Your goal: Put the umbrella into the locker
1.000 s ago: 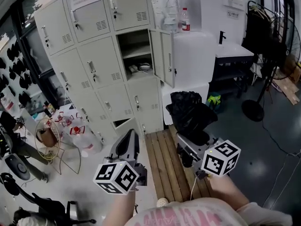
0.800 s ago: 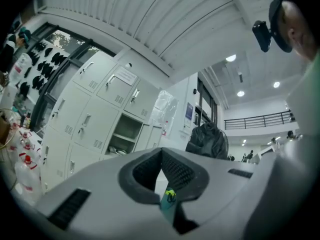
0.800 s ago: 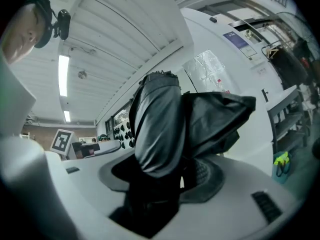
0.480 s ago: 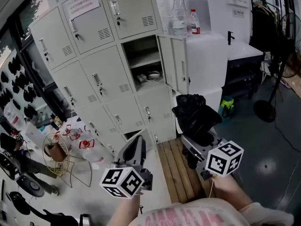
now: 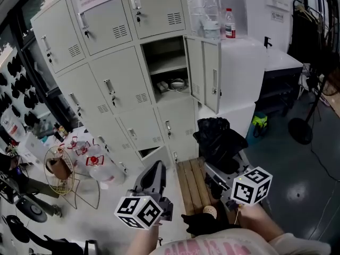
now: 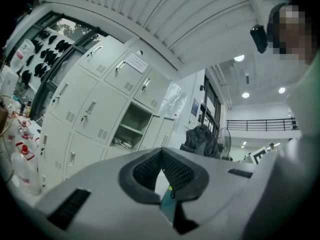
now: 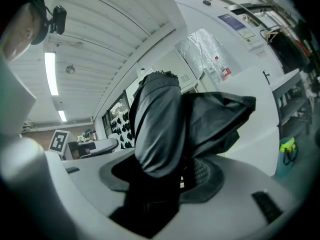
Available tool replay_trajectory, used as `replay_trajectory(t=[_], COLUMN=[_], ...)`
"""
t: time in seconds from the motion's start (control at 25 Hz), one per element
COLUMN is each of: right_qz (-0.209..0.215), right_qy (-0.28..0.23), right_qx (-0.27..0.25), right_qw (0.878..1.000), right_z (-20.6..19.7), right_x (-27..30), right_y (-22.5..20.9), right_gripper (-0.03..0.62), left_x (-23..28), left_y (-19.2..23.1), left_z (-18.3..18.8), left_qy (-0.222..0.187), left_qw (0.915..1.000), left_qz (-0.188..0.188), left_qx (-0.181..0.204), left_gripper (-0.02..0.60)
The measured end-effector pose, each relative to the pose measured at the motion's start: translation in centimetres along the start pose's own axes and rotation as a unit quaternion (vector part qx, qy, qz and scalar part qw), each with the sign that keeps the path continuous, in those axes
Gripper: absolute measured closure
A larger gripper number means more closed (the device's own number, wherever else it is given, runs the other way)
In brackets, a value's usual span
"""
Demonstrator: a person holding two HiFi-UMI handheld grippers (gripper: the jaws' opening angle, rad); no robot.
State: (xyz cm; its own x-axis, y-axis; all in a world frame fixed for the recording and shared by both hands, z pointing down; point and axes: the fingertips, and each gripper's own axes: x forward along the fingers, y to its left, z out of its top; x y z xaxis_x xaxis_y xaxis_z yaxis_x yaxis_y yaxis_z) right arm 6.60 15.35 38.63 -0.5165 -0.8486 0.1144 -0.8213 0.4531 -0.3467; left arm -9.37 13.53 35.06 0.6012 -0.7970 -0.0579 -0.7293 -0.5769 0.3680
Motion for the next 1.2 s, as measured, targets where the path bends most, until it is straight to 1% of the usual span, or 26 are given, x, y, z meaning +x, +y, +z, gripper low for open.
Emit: replay_trajectory(t=[0.12,0.2,0.28,0.4,0.44,0.48,0.64,0.68,0.76,0.88,1.04,1.2], right_qz=[0.001,0.001,0.012,0.031,0.038,0.045,0.059,0.060,0.066,0.074,0.081,0.089], right_qy=[0.012,0.011,0.007,0.013,0.017,0.021,0.024,0.023,0.023,0.025,0.038,0.053], right_qx=[-0.006,-0.008,-0.006,-0.009,-0.010,-0.010,-0.020,-0.022,-0.025,-0.034,-0.046,-0.060], right_qw=[1.000,1.000,1.000,0.999,0.999,0.999,0.998,0.998,0.997,0.996,0.995,0.993], right_z=[-0.5,-0.2,0.3,1.2,1.6,2.0,4.7,5.5,7.0,8.7,9.3,8.7], right_x=[1.3,2.7,4.3,7.1,8.0,8.8,12.2,13.0,14.5,16.7,19.4,21.4], right_y=[-1.1,-2.2,-3.3,-4.8,-5.4,-5.9,-8.3,-8.8,-9.9,-11.7,-13.9,-15.9], right_gripper=[0.356,0.356,0.356,0.356,0.356,0.356,0.356,0.356,0.356,0.356,0.356,0.356], left_x=[1.3,2.7,4.3,7.1,8.2,9.2,13.3,14.3,16.2,19.1,22.6,24.7], left_y=[0.4,1.0,1.8,3.2,3.6,3.9,5.5,6.0,6.7,7.1,7.5,8.4], left_z=[-0.6,-0.6,-0.4,0.4,0.8,1.2,3.4,3.9,4.7,5.7,6.0,5.0], left_qy=[0.008,0.011,0.006,-0.010,-0.015,-0.020,-0.035,-0.038,-0.044,-0.055,-0.059,-0.064], left_qw=[1.0000,0.9999,0.9999,0.9987,0.9985,0.9986,0.9991,0.9989,0.9985,0.9980,0.9976,0.9966], left_qz=[0.000,0.001,0.001,-0.006,-0.005,-0.002,0.023,0.030,0.034,0.029,0.024,0.032], left_qx=[0.004,0.000,-0.013,-0.049,-0.053,-0.049,-0.005,0.001,0.001,0.000,0.027,0.042], left_gripper=[0.580,0.580,0.580,0.580,0.580,0.580,0.580,0.580,0.580,0.580,0.580,0.580])
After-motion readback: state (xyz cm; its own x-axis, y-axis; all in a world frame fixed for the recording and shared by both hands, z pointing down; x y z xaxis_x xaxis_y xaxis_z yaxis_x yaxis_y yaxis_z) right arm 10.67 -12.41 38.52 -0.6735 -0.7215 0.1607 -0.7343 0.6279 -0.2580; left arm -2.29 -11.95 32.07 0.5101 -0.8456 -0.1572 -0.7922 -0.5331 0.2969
